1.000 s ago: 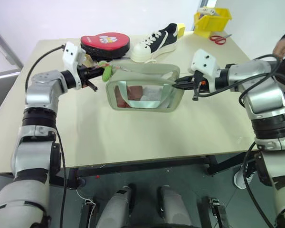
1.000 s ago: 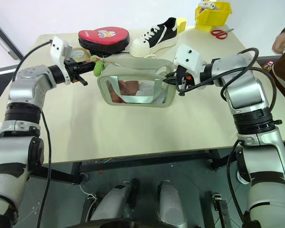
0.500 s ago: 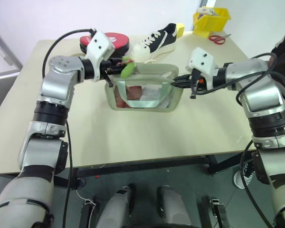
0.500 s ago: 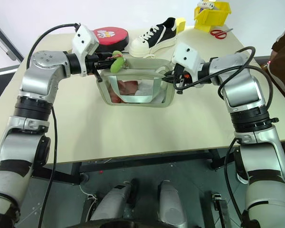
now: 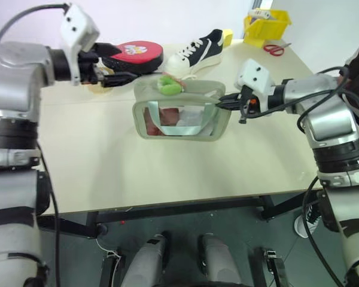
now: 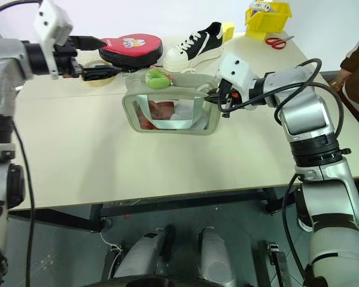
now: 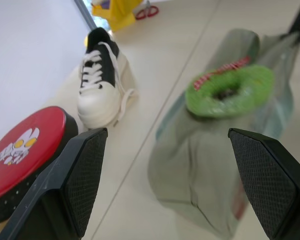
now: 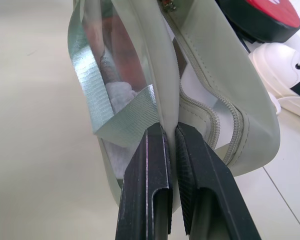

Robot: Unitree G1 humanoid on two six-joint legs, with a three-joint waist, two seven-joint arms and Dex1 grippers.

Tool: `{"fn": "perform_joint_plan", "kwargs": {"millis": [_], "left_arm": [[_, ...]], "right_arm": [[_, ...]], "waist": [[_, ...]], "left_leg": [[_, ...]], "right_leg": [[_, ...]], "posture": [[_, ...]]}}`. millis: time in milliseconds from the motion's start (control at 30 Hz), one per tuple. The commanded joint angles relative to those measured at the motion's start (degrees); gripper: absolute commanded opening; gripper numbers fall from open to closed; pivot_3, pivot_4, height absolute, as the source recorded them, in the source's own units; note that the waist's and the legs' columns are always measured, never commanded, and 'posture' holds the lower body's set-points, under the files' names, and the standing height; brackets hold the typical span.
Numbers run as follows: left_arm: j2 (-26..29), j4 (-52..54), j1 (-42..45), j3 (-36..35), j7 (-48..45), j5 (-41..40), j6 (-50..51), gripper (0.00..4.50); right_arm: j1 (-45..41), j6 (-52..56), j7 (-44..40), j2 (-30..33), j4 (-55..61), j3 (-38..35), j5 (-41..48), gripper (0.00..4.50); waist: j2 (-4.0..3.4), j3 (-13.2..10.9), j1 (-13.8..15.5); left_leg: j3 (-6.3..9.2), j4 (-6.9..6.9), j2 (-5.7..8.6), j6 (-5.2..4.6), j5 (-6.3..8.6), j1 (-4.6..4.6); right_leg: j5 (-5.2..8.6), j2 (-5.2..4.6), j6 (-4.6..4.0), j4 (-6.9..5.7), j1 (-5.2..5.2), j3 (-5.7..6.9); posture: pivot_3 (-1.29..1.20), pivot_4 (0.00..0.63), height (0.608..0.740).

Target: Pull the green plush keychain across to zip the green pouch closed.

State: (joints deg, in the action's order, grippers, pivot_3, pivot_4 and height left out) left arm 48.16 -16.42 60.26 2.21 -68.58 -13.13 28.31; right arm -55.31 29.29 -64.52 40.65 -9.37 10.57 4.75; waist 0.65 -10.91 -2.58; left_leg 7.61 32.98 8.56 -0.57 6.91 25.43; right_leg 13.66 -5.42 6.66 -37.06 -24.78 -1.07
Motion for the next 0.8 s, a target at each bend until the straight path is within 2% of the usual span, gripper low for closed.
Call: {"fn": "perform_joint_plan", "kwargs": {"millis": [33,200,367,467,667,700,800], "left_arm": [[0.65,8.93,-4.20,-0.18,-0.86,-2.28,3.30,4.11],[-0.52,14.35,-10.85,2.10,2.33,0.58,1.25,4.11],[-4.37,8.81,-8.85,3.08,8.76,4.51,-2.49,4.11],[-4.58,7.52,-9.23,3.91,8.35,5.36,-4.14,3.32],[-4.90,6.13,-8.95,4.56,7.56,6.39,-4.86,0.38],[-5.06,5.89,-8.88,4.52,7.51,6.42,-5.05,0.14],[-6.01,5.63,-8.41,4.11,7.53,5.75,-4.83,0.14]], "right_arm": [[-1.78,-1.52,-0.39,-0.71,0.13,-0.08,0.36,0.00],[-2.52,-2.06,-0.70,-1.20,-0.74,0.33,0.05,0.00],[-2.87,-1.91,-1.16,-1.45,-0.90,0.78,-0.11,0.00],[-2.97,-1.77,-1.12,-1.42,-1.01,0.84,-0.19,0.00],[-3.12,-1.33,-0.81,-1.54,-1.07,0.79,-0.32,0.00],[-3.17,-1.20,-0.68,-1.64,-1.04,0.74,-0.31,0.00],[-3.43,-1.01,-0.24,-1.85,-1.21,0.59,-0.46,0.00]], "waist": [[0.00,0.00,0.02],[0.00,0.00,0.03],[0.01,0.00,0.08],[0.00,0.00,-0.05],[0.00,0.00,0.05],[0.01,0.00,0.05],[0.00,0.00,0.10]], "left_leg": [[0.01,0.00,0.00,0.00,0.00,-0.01],[0.01,0.00,0.00,0.00,0.00,0.01],[0.02,0.01,0.00,0.00,0.00,0.01],[-0.01,-0.03,0.00,-0.01,0.00,0.01],[-0.01,-0.03,0.00,0.00,0.00,0.01],[-0.01,-0.03,0.00,0.00,0.00,0.01],[0.00,-0.03,0.00,0.00,0.00,0.01]], "right_leg": [[0.00,0.00,0.00,0.00,0.01,0.00],[0.00,-0.02,-0.01,0.01,0.00,-0.02],[0.00,-0.02,-0.01,0.01,0.01,-0.03],[0.00,-0.02,-0.01,0.01,-0.04,-0.04],[0.00,-0.01,-0.01,0.01,-0.03,-0.03],[0.00,-0.01,-0.01,0.01,-0.03,-0.03],[0.00,-0.01,-0.01,0.01,-0.03,-0.02]], "posture": [[0.00,0.150,0.740],[0.00,0.150,0.740],[0.00,0.150,0.740],[0.00,0.150,0.740],[0.00,0.150,0.740],[0.00,0.150,0.740],[0.00,0.150,0.740]]}}
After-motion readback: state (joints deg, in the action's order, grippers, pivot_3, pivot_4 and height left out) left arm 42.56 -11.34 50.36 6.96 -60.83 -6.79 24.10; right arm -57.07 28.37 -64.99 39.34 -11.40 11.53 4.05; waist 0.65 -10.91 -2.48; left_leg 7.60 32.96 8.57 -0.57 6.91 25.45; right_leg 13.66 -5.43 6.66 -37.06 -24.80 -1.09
